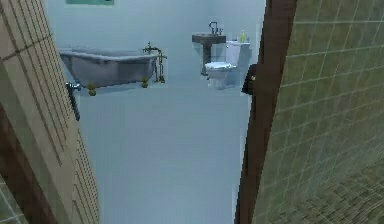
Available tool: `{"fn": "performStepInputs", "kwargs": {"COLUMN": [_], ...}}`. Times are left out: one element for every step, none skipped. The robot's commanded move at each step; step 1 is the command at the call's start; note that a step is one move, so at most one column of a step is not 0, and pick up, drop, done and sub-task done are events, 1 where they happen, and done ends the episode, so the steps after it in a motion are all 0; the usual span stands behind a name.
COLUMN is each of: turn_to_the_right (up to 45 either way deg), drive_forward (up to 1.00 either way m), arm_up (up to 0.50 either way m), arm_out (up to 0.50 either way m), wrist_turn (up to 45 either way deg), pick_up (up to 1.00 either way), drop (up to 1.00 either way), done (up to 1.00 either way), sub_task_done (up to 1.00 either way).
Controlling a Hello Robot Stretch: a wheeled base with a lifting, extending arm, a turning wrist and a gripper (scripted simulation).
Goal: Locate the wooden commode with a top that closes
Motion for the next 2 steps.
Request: {"fn": "performStepInputs", "kwargs": {"turn_to_the_right": [0.0, -12.0], "drive_forward": [0.20, 0.00], "arm_up": [0.00, 0.00], "arm_out": [0.00, 0.00], "wrist_turn": [0.0, 0.0], "pick_up": [0.00, 0.00], "drop": [0.00, 0.00], "done": [0.00, 0.00], "sub_task_done": [0.00, 0.00]}}
